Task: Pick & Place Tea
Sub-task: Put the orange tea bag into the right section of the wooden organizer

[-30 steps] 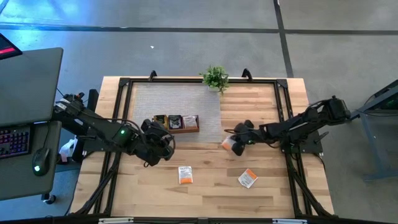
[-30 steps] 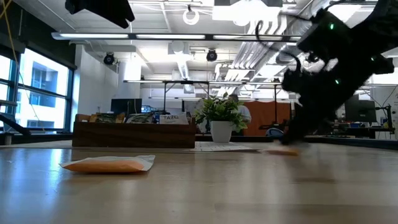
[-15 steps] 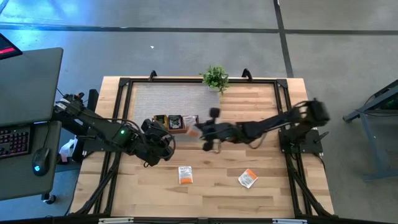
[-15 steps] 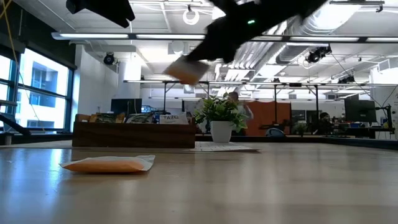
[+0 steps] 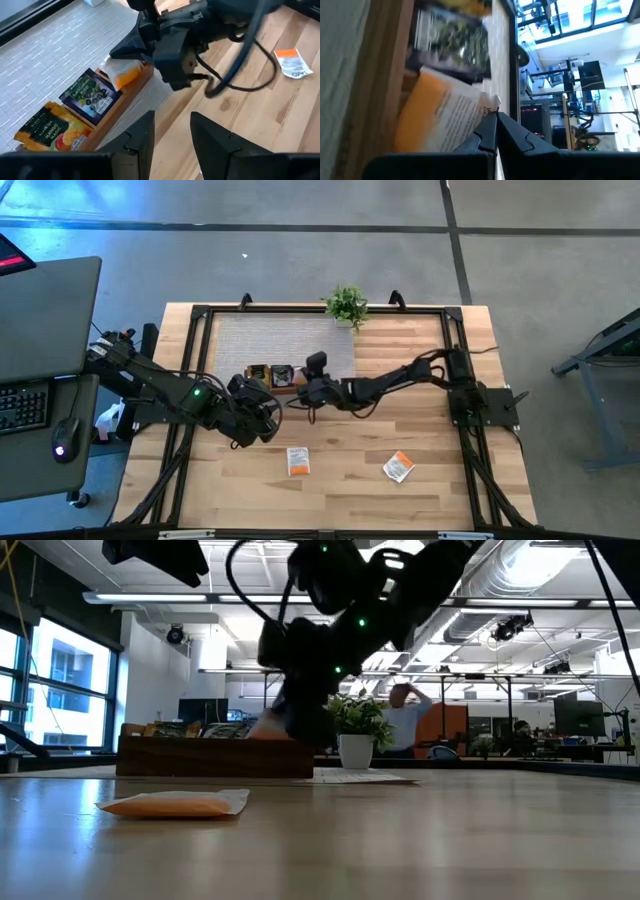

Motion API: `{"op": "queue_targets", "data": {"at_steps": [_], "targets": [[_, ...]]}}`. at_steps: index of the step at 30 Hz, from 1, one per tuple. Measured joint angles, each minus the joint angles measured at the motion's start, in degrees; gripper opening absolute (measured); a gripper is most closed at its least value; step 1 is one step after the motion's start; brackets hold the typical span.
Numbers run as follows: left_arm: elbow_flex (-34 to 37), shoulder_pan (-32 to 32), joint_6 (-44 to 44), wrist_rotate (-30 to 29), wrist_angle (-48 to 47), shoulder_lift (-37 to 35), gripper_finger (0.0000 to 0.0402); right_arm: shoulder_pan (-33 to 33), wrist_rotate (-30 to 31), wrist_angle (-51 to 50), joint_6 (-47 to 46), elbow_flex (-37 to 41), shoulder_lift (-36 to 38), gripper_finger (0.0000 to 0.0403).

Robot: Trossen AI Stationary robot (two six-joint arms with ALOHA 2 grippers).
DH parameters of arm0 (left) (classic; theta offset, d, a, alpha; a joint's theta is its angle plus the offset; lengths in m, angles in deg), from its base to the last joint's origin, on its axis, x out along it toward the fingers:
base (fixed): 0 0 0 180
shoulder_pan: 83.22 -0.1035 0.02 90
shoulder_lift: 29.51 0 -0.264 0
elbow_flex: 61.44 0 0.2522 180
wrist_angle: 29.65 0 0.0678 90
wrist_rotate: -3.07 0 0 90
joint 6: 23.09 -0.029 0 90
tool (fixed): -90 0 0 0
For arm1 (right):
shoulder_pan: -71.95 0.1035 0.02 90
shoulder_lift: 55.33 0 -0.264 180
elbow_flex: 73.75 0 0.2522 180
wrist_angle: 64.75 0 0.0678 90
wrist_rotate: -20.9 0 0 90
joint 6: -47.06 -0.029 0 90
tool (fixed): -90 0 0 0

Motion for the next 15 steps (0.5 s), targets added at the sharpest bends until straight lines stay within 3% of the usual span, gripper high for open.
{"op": "queue_targets", "data": {"at_steps": [8,15], "targets": [[0.00,0.00,-0.02,-0.04,-0.30,0.00,0.0124,-0.84,-4.81,-0.24,3.35,1.77,-0.02,0.0006],[0.00,0.00,0.11,-0.07,-0.17,0.00,0.0124,-0.45,-1.33,2.59,10.16,1.85,0.02,0.0016]]}}
